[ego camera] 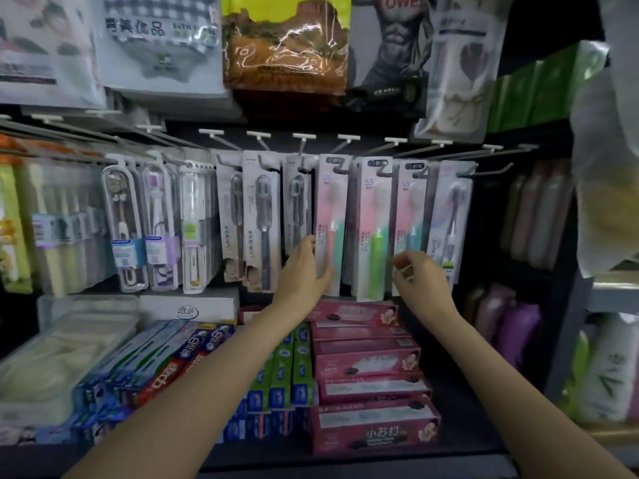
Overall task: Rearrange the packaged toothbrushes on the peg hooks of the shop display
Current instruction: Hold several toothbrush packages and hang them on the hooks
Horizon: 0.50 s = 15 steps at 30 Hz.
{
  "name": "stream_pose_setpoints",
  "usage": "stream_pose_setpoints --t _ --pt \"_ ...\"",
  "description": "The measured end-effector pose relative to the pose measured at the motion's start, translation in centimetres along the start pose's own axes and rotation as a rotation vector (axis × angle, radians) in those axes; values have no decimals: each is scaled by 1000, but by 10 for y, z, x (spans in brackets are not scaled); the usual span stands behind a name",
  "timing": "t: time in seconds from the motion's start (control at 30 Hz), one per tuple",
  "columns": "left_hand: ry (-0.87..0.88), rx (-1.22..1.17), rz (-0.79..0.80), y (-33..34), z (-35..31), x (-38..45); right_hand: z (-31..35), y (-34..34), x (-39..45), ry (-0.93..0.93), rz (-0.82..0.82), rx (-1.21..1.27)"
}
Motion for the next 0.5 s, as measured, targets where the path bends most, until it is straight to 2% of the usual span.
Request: stream_pose_setpoints --t 0.17,0.23,0.5 --pt "-272 -14 -64 18 -5 28 -7 -2 4 -76 20 53" --pt "-326 17 -83 21 -1 33 -5 -3 7 -102 4 77" --pt "-150 347 -130 -35 17 35 5 9 14 -117 -8 189"
Point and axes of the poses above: each hand's wrist, its own x-axis towards the middle knuckle, its own y-axis out of the palm, z = x × y, the point moved 7 cm from there along x, towards the middle knuckle, and after that the axes turned 4 degrees about -z, right-handed, at the moved point
